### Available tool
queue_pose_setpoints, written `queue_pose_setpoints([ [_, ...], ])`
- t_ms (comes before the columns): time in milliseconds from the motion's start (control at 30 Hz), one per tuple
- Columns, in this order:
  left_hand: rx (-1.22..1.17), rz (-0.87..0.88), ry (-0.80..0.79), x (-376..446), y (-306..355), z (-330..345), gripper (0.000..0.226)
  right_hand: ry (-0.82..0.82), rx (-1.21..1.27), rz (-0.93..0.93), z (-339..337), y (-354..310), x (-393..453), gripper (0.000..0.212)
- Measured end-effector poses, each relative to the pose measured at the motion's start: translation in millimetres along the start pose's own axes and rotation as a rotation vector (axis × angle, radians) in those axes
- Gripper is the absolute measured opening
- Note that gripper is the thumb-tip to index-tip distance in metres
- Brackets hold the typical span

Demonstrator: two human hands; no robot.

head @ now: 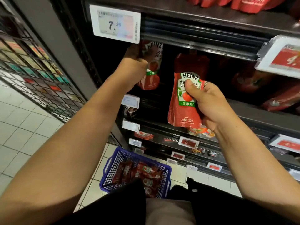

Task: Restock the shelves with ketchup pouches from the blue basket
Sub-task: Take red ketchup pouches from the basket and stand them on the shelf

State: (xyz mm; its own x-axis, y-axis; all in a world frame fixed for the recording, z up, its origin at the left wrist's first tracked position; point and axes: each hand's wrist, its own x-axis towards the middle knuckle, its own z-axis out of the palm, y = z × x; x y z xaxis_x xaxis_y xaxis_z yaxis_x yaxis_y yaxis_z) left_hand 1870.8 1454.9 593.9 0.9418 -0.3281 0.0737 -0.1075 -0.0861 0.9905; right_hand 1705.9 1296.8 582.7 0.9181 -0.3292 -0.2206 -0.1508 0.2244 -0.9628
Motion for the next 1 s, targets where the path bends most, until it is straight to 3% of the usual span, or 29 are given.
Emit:
queue_pose_setpoints([
  [233,0.107,0.044,-0.121,2.1,-33.3,-1.5,0.077,0.067,-0.075,0.003,-2.6,-4.2,10.4,0.03],
  [367,0.178,0.073,-0.032,-0.6,-44.6,-3.5,0.076,0.22,-0.053,-0.015,-3.3,-5.1,28.9,0.025],
  [433,0.194,0.108,-0.011,2.0,-47.3,-3.8,0.08,0.287,-0.038,-0.09,-1.3,-5.1,41.1,0.034],
  [567,0.245,0.175,-0.002,4.7,-53.3,-1.7,0.08,0.177,-0.059,-0.272,1.6,-7.2,68.8,0.043],
  [833,0.216,0.208,-0.027,11.1,-62.9,-0.5,0.072,-0.052,-0.303,-0.547,-1.2,-16.3,120.6,0.031],
  [1000,0.323,0.244,0.045,2.9,-60.4,1.0,0.065,-0.031,-0.329,-0.622,-17.1,-16.1,139.2,0.025],
])
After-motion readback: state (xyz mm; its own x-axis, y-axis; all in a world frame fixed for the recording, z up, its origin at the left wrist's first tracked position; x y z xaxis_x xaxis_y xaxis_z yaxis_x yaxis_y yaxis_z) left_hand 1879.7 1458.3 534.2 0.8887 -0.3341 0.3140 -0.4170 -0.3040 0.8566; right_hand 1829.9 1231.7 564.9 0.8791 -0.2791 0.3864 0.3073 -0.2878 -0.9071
